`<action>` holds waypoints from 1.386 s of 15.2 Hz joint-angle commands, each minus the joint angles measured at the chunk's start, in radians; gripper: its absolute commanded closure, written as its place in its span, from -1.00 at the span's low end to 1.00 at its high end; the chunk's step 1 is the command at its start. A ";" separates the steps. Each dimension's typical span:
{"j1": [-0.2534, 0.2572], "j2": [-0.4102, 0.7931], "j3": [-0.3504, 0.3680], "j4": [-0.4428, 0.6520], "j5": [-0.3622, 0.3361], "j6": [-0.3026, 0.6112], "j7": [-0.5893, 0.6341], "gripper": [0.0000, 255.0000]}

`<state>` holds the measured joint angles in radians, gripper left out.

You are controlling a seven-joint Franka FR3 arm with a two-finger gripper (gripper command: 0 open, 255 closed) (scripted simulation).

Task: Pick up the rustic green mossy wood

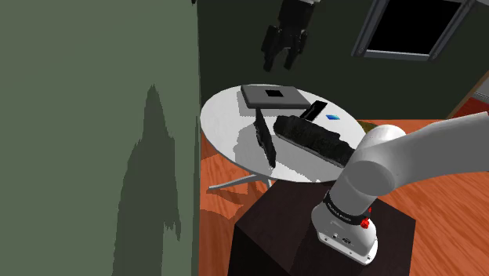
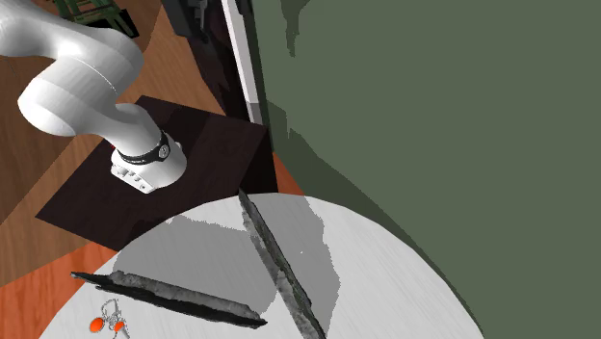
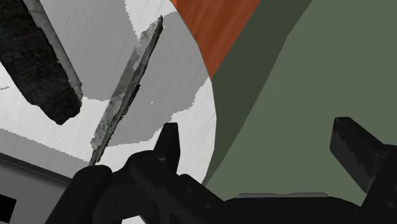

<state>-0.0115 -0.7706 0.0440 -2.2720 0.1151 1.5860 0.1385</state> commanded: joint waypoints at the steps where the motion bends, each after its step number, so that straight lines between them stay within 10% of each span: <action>1: 0.000 0.000 0.000 0.000 0.000 0.000 0.000 -1.00; 21: -0.207 0.420 0.033 -0.232 -0.165 0.542 0.271 -1.00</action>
<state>-0.2091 -0.3825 0.0735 -2.5020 -0.0390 2.0996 0.3863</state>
